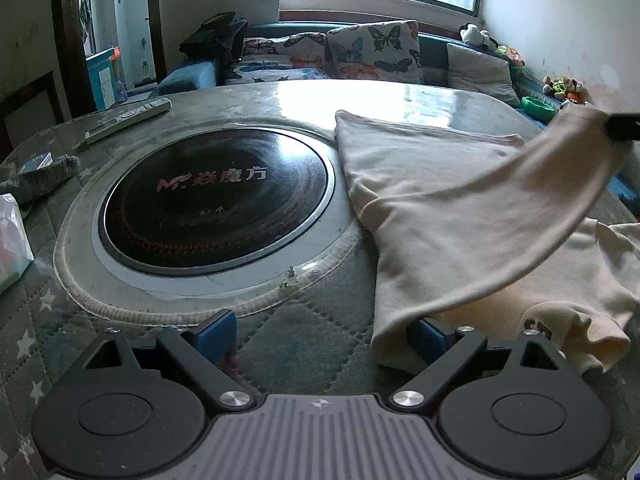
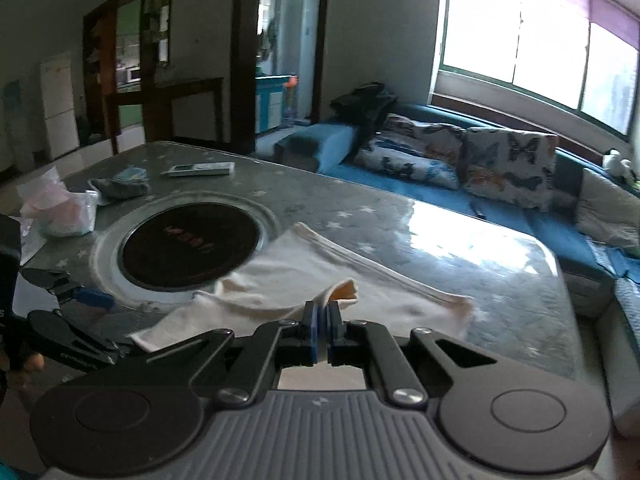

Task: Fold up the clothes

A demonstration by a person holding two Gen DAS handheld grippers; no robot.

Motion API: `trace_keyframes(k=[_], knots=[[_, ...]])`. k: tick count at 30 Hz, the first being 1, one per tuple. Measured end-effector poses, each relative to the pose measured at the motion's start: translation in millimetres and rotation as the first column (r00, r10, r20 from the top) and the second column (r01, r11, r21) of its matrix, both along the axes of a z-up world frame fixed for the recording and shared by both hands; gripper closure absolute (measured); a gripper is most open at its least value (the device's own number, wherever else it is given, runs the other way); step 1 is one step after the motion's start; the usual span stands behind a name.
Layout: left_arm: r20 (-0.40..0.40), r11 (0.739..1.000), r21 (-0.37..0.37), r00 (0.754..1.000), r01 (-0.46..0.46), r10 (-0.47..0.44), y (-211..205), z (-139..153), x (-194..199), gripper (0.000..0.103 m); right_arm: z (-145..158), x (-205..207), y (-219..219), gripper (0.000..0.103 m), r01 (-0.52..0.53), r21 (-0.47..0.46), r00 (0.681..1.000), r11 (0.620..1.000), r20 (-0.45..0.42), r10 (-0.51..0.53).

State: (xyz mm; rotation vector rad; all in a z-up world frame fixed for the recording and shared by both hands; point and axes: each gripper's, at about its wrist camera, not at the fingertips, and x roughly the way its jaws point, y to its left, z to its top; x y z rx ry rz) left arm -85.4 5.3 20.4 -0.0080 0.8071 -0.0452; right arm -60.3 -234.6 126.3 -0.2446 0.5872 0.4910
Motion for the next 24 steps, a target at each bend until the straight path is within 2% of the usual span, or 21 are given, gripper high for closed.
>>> trace_keyframes(k=[6, 8, 12, 15, 16, 21, 24], knots=[[-0.004, 1.000, 0.022, 1.000, 0.005, -0.005, 1, 1, -1, 0.009, -35, -2, -22, 0.099, 0.076, -0.042, 0.994, 0.996, -0.075, -0.079], [-0.010, 1.000, 0.027, 1.000, 0.009, -0.008, 2, 2, -2, 0.009, -50, -2, -26, 0.097, 0.085, -0.047, 0.988, 0.995, -0.125, -0.090], [-0.021, 1.000, 0.007, 1.000, 0.017, -0.017, 11, 11, -4, 0.008, -62, -8, -32, 0.091, 0.092, -0.039, 0.985, 0.995, -0.146, -0.096], [-0.006, 1.000, 0.005, 1.000, 0.009, -0.009, 18, 24, -7, 0.007, -60, -13, -35, 0.070, 0.092, -0.002, 0.988, 0.996, -0.124, -0.092], [0.006, 1.000, 0.009, 1.000, 0.005, -0.006, 19, 29, -8, 0.006, -60, -13, -35, 0.059, 0.087, 0.010, 0.990, 0.996, -0.115, -0.085], [0.073, 1.000, 0.011, 0.997, -0.007, 0.006, 21, 54, -10, 0.003, -79, -7, -26, 0.059, 0.069, 0.034, 0.989, 0.997, -0.135, -0.064], [0.081, 1.000, 0.002, 0.997, 0.011, -0.011, 13, 59, -5, 0.001, -82, -12, -30, 0.059, 0.082, 0.044, 0.988, 0.996, -0.131, -0.075]])
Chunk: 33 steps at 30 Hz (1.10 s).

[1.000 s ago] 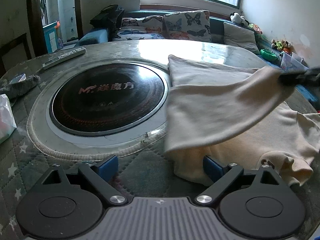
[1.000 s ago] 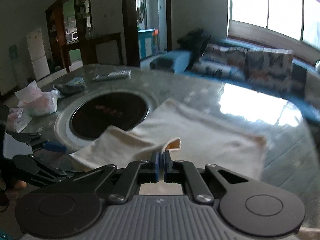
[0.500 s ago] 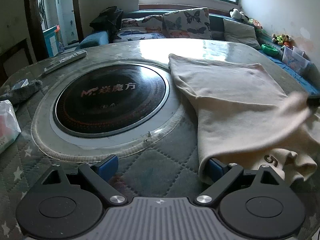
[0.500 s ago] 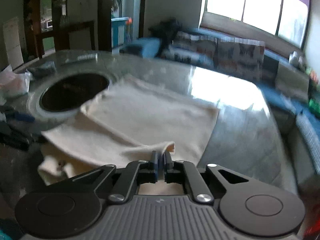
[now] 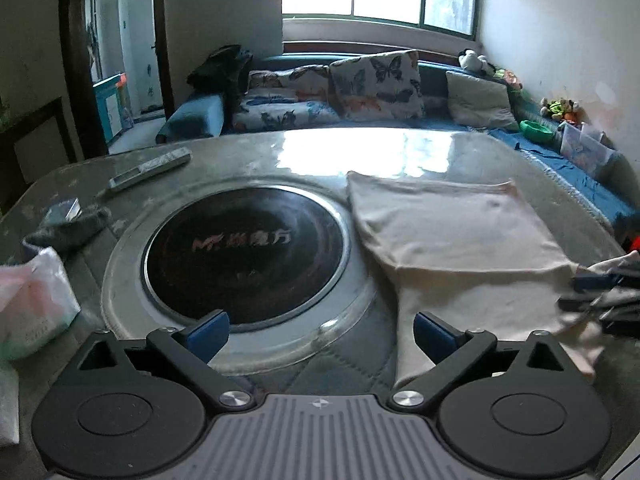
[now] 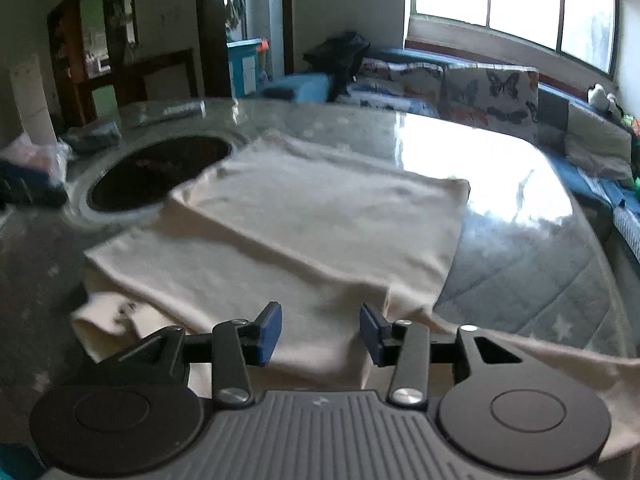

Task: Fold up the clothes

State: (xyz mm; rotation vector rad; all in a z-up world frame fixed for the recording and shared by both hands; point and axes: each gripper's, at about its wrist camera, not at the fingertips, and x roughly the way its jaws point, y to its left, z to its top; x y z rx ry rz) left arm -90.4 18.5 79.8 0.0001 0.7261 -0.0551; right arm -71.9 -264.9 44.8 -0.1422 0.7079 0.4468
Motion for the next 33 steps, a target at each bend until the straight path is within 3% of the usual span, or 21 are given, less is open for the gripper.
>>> trace_keyframes(k=[7, 13, 18, 23, 28, 33], knots=[[-0.017, 0.992, -0.044, 0.992, 0.122, -0.122, -48, -3, 25, 0.000, -3, -11, -11, 0.046, 0.034, 0.023, 0.999, 0.999, 0.013, -0.034], [-0.048, 0.965, -0.040, 0.964, 0.259, -0.261, -107, -16, 43, 0.000, -8, -29, -37, 0.043, 0.113, 0.041, 0.994, 0.993, 0.008, -0.113], [-0.068, 0.942, -0.021, 0.940, 0.335, -0.336, -148, -26, 54, 0.000, -6, -44, -63, 0.034, 0.194, 0.055, 0.980, 0.979, 0.028, -0.196], [-0.104, 0.931, 0.002, 0.926, 0.365, -0.363, -171, -38, 62, 0.000, -9, -46, -107, 0.034, 0.349, 0.074, 0.936, 0.934, 0.020, -0.351], [-0.132, 0.926, 0.020, 0.919, 0.376, -0.370, -186, -44, 65, 0.000, -13, -44, -158, 0.038, 0.516, 0.107, 0.855, 0.850, -0.004, -0.519], [-0.143, 0.922, 0.039, 0.916, 0.384, -0.375, -197, -47, 67, 0.000, -19, -42, -191, 0.045, 0.616, 0.139, 0.786, 0.775, -0.041, -0.617]])
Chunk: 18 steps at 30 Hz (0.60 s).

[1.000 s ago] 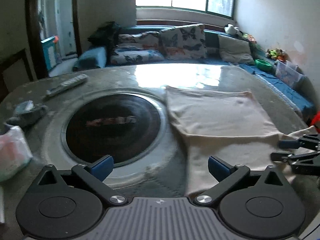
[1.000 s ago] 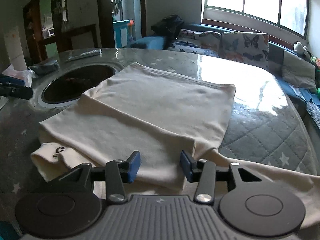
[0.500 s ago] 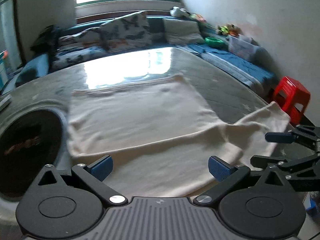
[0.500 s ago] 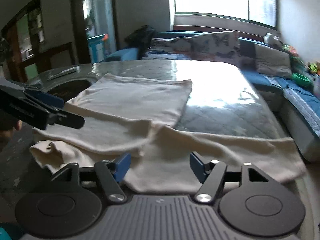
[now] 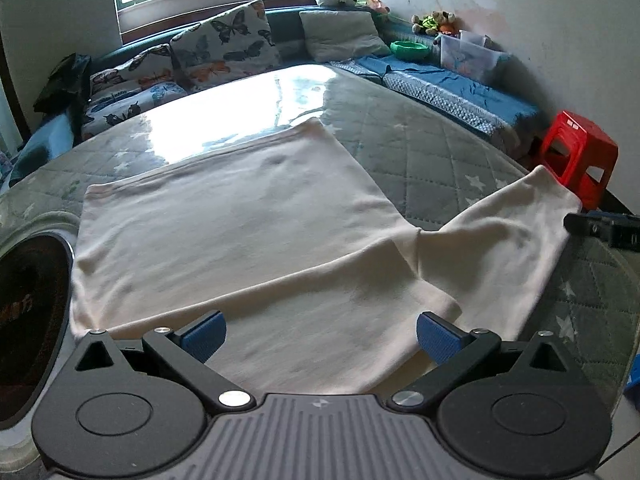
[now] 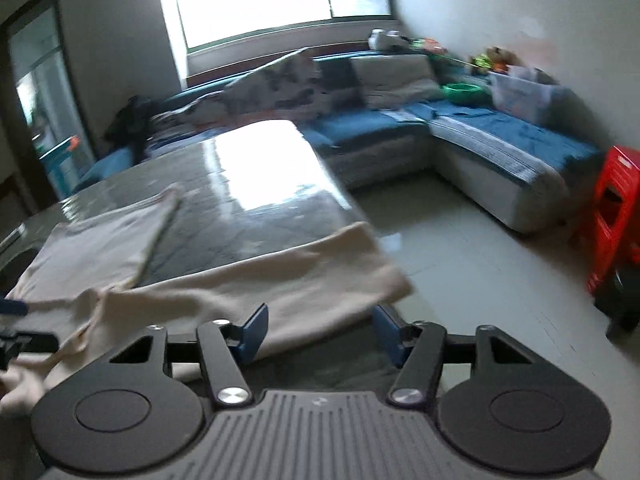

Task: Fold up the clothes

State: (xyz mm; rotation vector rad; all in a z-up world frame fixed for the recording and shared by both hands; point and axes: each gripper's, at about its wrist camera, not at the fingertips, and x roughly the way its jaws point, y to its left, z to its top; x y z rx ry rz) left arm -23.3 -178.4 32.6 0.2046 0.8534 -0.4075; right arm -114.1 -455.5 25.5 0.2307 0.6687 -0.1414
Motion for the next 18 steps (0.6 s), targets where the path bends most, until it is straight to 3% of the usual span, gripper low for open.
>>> trace_keyframes(k=[4, 9, 14, 18], knots=[[-0.002, 1.000, 0.021, 1.000, 0.004, -0.004, -6, -3, 2, 0.000, -6, 3, -19, 0.049, 0.071, 0.032, 0.997, 0.997, 0.000, -0.071], [-0.014, 0.999, 0.039, 1.000, -0.004, 0.005, -8, -7, 5, 0.000, -14, 6, -36, 0.066, 0.114, 0.068, 0.993, 0.991, 0.000, -0.114], [-0.023, 0.999, 0.041, 1.000, -0.008, 0.009, -7, -9, 7, 0.000, -2, 4, -32, 0.089, 0.082, 0.084, 0.995, 0.993, 0.041, -0.086], [-0.025, 0.999, 0.043, 1.000, -0.008, 0.009, -7, -9, 7, 0.000, 9, 3, -29, 0.095, 0.055, 0.096, 0.995, 0.994, 0.075, -0.062]])
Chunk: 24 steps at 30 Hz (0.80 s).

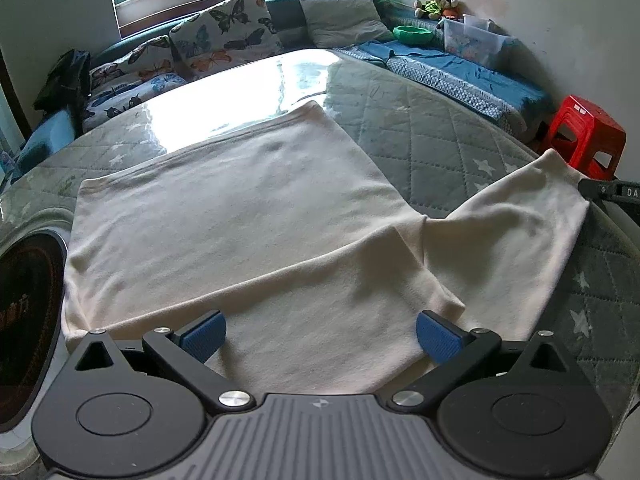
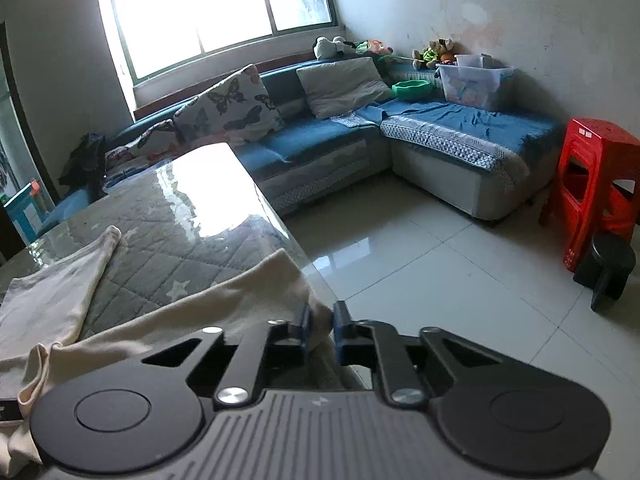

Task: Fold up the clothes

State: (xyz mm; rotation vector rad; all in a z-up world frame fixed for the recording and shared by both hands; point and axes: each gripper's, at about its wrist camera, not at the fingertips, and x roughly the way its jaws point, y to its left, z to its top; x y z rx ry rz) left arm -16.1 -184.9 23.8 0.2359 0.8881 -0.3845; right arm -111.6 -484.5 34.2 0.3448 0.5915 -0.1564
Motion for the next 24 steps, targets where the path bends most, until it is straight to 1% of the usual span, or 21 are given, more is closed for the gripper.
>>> trace_keyframes(k=[6, 9, 13, 15, 18, 21, 24], knots=[[0.003, 1.000, -0.003, 1.000, -0.006, 0.006, 2, 1, 0, 0.000, 16, -3, 5, 0.097, -0.037, 0.013, 0.998, 0.999, 0.053, 0.037], [0.008, 0.999, -0.022, 1.000, -0.028, 0.028, 11, 6, 0, 0.000, 24, -4, 7, 0.098, -0.056, 0.019, 0.995, 0.998, 0.080, 0.054], [0.025, 0.996, -0.049, 0.997, -0.074, 0.075, 33, 15, -1, 0.000, 52, -3, 29, 0.098, -0.155, 0.009, 0.979, 0.988, 0.136, 0.153], [0.036, 0.993, -0.064, 0.994, -0.102, 0.104, 48, 20, -3, 0.000, 68, 1, 48, 0.098, -0.219, -0.002, 0.962, 0.976, 0.165, 0.216], [0.057, 0.986, -0.077, 0.986, -0.151, 0.155, 76, 25, -7, 0.000, 90, 9, 81, 0.098, -0.315, -0.021, 0.929, 0.949, 0.197, 0.313], [0.078, 0.976, -0.091, 0.975, -0.199, 0.206, 104, 31, -10, 0.000, 105, 20, 118, 0.098, -0.405, -0.055, 0.889, 0.913, 0.211, 0.407], [0.082, 0.961, -0.108, 0.961, -0.254, 0.264, 132, 33, -16, 0.000, 113, 33, 161, 0.098, -0.489, -0.080, 0.844, 0.869, 0.206, 0.495]])
